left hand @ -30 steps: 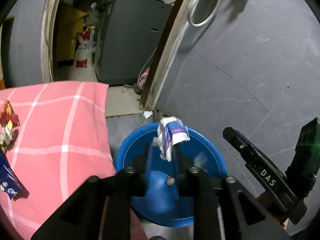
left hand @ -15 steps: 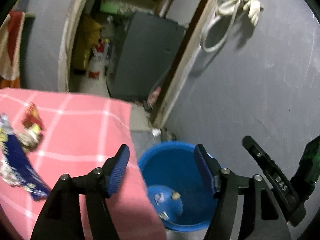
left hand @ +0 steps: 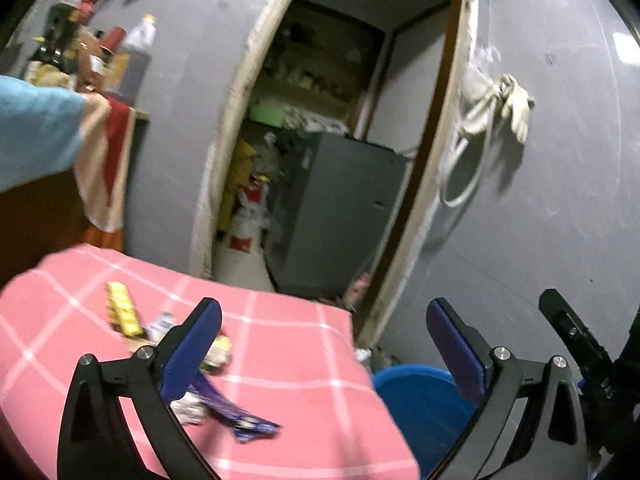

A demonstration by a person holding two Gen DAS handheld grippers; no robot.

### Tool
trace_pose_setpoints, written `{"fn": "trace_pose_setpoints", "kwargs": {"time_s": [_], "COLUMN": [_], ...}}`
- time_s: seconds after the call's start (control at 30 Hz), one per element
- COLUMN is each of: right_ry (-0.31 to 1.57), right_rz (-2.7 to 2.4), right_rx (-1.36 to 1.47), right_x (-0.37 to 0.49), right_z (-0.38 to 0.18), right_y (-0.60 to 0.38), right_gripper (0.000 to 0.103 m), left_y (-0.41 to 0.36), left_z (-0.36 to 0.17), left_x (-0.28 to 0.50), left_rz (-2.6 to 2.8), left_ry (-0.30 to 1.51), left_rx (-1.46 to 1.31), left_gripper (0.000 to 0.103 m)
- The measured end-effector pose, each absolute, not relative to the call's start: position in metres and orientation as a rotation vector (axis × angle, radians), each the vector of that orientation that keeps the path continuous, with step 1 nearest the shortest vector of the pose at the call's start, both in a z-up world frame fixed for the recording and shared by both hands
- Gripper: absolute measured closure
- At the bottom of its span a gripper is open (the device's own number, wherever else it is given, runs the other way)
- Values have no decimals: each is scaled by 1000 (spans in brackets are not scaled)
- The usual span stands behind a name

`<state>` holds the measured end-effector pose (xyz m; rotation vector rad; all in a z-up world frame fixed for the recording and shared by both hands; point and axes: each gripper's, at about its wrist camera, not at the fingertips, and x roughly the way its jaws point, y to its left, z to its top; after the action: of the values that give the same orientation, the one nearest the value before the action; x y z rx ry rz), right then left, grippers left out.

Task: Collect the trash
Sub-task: 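Return both tools to the wrapper pile and reach for the blue wrapper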

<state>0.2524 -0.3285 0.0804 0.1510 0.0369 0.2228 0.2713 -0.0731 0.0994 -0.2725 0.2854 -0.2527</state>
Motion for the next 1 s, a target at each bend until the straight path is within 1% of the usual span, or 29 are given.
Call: {"fn": "trace_pose_setpoints", "kwargs": {"time_s": [0.27,0.43,0.6,1.0], "right_ry": [-17,-3,66,335], "right_rz": [324,393,449,502], "right_rx": [113,110,74,-52], "right_x": [245,250,260,292], "right_z": [90,90,81,35], "right_y": [-279,-248,-217,-163], "right_gripper": [0,0,0,0], "left_y": [-22,6,33,59], "left_z": [103,98,87,57], "left_x": [245,235,230,235], "left_rz": [-122,-54,-6,45], "left_ry": [205,187,201,297], "left_rx": [-251,-229,-213,-211], "left_gripper": [2,2,2,2]}}
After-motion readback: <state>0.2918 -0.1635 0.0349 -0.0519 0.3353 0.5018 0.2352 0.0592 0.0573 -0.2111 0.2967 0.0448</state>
